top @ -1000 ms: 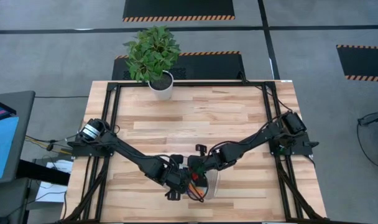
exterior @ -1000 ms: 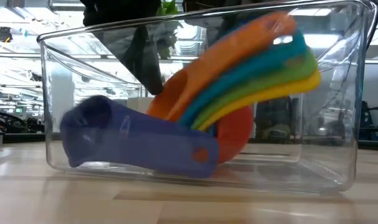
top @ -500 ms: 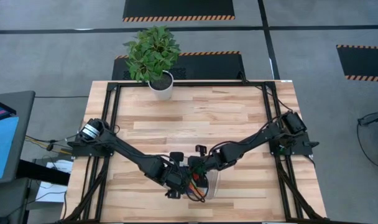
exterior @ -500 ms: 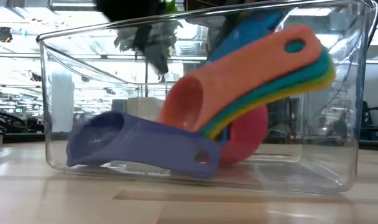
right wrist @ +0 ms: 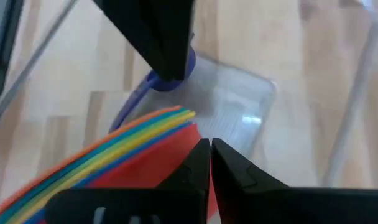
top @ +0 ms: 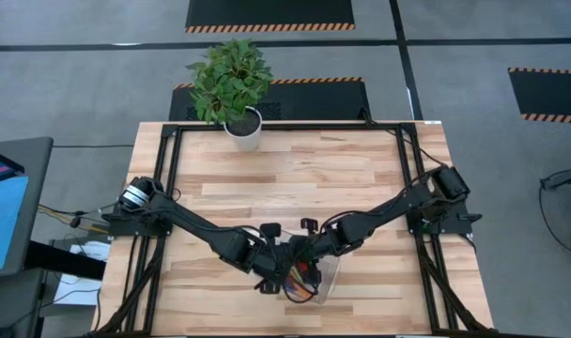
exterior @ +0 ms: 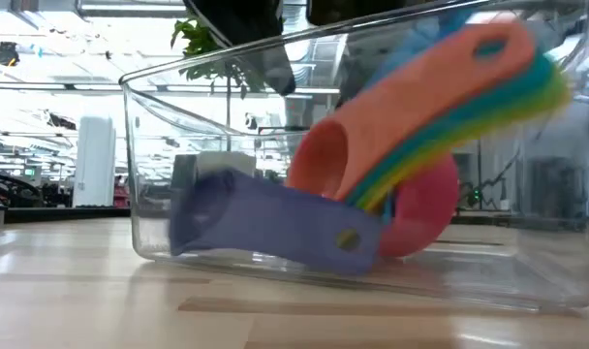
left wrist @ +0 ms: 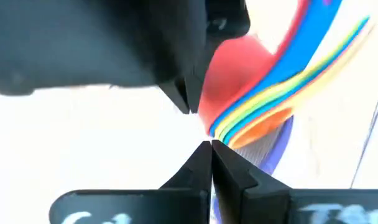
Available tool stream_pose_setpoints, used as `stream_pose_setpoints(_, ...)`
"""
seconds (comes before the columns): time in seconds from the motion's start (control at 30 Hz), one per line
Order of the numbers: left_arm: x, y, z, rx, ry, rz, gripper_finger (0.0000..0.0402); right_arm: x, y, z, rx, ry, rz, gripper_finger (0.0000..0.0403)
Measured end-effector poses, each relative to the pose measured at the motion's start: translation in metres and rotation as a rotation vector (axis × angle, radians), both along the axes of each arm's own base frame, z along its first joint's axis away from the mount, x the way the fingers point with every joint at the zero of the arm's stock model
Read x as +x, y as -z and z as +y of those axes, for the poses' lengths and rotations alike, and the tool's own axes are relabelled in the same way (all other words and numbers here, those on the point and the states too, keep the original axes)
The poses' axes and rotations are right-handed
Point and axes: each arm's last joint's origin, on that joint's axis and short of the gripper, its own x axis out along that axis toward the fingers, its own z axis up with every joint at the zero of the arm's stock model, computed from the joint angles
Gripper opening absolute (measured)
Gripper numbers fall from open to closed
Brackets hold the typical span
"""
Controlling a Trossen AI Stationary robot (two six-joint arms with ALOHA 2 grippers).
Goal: Nest measuring cups in basket
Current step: Put the colored stacked measuring cups into the transparent bin
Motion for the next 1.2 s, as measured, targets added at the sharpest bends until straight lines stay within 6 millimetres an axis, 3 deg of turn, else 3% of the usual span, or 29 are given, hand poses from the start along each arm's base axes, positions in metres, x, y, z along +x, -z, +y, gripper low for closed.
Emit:
stream_pose_setpoints(0.3,-0.003,0.005,-0.003,-0.039,0.031,0.049,0.0,-0.009,-0.008,0.0,-0.006,0.024,0.046,0.0016)
stream_pose_setpoints(0.5,0.002,0.004,-0.01,-0.094,0.07,-0.006,0.0,-0.016,-0.012,0.003,-0.004,0.022,0.067,0.002)
stream_pose_setpoints(0.9,0.013,0.023,-0.011,-0.116,0.101,-0.016,0.0,-0.032,-0.013,-0.001,-0.052,0.023,0.19,0.0012)
stream_pose_setpoints(1.2,0.028,0.041,-0.008,-0.151,0.104,-0.034,0.0,-0.034,-0.027,-0.001,-0.06,0.027,0.213,0.0012)
